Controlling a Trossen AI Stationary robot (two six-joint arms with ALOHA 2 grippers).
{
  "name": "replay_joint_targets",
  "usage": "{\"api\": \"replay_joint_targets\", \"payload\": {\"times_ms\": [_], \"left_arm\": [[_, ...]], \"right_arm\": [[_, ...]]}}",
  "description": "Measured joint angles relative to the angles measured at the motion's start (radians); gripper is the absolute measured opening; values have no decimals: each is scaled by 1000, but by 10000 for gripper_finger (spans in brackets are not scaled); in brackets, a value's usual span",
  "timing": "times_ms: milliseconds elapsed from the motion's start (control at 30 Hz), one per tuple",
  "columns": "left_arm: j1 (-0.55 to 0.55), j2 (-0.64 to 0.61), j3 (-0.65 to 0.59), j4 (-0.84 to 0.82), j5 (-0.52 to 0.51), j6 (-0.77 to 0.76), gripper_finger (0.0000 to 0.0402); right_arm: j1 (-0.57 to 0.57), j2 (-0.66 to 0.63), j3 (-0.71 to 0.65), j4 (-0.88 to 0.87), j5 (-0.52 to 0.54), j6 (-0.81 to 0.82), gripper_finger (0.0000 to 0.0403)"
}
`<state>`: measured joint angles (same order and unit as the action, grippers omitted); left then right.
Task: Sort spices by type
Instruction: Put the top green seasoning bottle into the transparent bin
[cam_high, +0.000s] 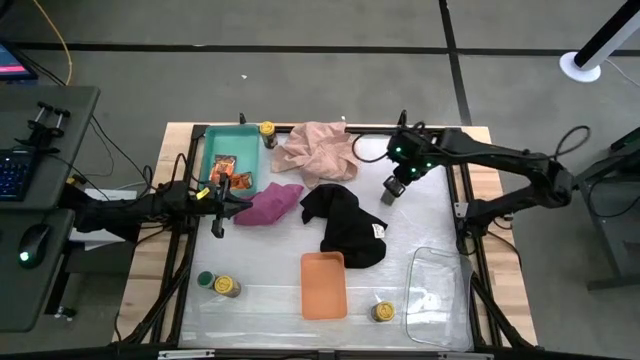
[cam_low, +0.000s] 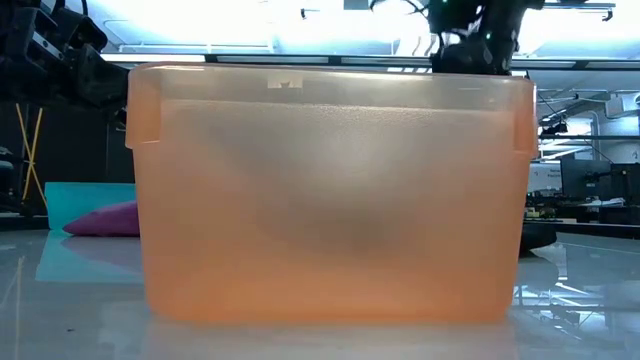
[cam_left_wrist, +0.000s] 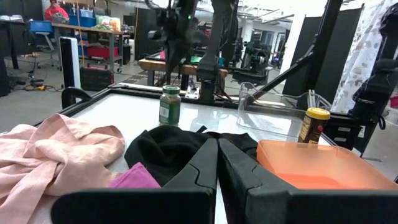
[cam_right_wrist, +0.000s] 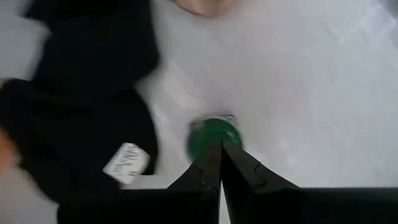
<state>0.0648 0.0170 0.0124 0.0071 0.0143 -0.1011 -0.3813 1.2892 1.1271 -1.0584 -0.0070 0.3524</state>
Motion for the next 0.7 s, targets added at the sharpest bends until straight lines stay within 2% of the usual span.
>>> {"api": "replay_joint_targets", "payload": {"times_ms": [133,233,367,533,633,700], "left_arm": [[0,0,0,0,0,0,1],[0,0,0,0,0,0,1],[0,0,0,0,0,0,1],[0,0,0,0,0,0,1],[0,0,0,0,0,0,1],[0,0,0,0,0,0,1]], "right_arm": [[1,-26,3,29,-51,26,7],[0,-4,3,18,-88,25,44],[0,47,3,-3,-106,-38,139],[0,110,3,-2,-59,-73,274],[0,146,3,-3,-55,-110,329],[0,168,3,-12,-55,-148,351]]}}
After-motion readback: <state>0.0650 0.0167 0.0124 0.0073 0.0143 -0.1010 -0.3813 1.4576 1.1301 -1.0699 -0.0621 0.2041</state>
